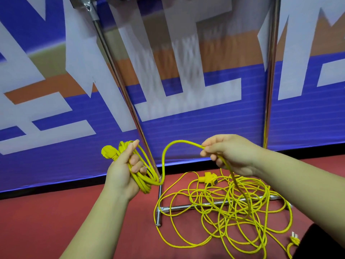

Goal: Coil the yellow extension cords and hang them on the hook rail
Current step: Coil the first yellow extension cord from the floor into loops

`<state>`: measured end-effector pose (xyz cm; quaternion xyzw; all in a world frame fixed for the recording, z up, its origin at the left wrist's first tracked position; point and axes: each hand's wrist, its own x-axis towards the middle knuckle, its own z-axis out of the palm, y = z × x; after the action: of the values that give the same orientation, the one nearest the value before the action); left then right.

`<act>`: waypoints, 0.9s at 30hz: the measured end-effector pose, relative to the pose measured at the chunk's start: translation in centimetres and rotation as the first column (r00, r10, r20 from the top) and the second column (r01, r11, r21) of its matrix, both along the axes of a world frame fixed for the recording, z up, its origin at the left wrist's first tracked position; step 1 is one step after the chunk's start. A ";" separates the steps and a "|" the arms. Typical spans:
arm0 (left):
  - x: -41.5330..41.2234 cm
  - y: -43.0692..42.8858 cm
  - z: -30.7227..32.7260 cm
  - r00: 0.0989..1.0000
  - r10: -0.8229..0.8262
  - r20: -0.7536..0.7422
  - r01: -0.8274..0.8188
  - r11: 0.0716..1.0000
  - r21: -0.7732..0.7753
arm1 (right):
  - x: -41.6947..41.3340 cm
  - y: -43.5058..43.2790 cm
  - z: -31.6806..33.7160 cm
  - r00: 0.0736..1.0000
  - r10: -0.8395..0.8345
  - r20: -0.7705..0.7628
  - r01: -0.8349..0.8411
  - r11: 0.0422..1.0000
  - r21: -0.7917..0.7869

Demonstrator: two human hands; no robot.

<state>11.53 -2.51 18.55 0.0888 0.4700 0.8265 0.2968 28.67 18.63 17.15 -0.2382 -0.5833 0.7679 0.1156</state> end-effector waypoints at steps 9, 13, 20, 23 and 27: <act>1.7 -0.2 0.9 0.952 -0.298 -0.063 0.302 0.950 0.073 | -1.1 -0.8 0.2 0.977 -0.189 0.097 0.201 0.970 -0.138; 3.2 0.2 0.4 0.892 -0.447 -0.074 0.445 0.895 -0.040 | -1.1 -1.5 1.1 0.978 -0.208 0.015 0.208 0.977 -0.043; 4.8 1.5 -0.7 0.873 -0.480 -0.083 0.455 0.864 -0.217 | -0.7 -2.4 2.6 0.977 -0.193 -0.086 0.203 0.972 0.115; 5.3 2.0 -1.1 0.879 -0.468 -0.089 0.437 0.866 -0.244 | -0.5 -2.9 3.1 0.991 -0.121 -0.055 0.133 0.919 0.371; 5.7 2.8 -1.8 0.902 -0.421 -0.090 0.383 0.881 -0.277 | 0.0 -3.7 3.5 0.997 -0.081 0.000 0.059 0.721 0.691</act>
<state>17.19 0.34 16.80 0.2071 0.5634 0.6709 0.4354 28.68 14.88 20.64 -0.2115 -0.8192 0.4874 0.2158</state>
